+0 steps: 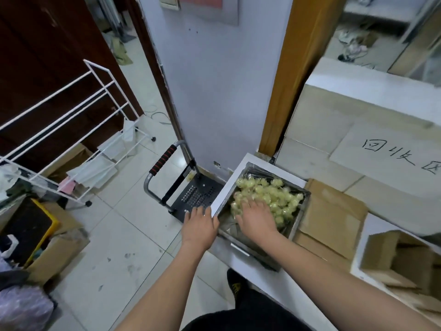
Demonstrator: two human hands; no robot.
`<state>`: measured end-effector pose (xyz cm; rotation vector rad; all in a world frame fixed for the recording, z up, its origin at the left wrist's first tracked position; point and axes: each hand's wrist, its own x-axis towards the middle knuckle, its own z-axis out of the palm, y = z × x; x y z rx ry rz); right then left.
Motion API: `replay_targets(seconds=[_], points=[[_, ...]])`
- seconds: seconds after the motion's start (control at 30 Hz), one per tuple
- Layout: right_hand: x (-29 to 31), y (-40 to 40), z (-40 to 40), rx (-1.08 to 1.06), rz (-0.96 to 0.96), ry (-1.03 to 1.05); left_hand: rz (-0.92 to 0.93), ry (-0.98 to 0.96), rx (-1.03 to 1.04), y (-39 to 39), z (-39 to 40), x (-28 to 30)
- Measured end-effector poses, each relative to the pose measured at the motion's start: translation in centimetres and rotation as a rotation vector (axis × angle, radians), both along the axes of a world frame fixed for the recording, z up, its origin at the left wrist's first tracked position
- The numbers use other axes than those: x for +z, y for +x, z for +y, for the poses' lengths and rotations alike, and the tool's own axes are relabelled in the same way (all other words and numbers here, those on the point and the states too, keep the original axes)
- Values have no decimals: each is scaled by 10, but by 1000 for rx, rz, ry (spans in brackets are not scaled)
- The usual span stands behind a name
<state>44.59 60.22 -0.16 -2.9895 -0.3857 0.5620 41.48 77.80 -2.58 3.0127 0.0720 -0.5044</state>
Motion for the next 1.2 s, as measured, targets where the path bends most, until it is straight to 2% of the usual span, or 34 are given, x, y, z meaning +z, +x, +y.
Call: replay_targets(seconds=[0.2,0.47,0.87,1.2], points=[[20,-65,-39,-203,-6,-48,-35,-46,-185,-31,-33,9],[49,-164,-112,-501,50,-135,-9,-201,-442,-91,-131,21],[69,-264,-220,-789,-28,-96,-51,-183,-749,-147,-267,59],[58,-378,-368,-896,-17,-48,-20,-107,-861,-249,-412,58]])
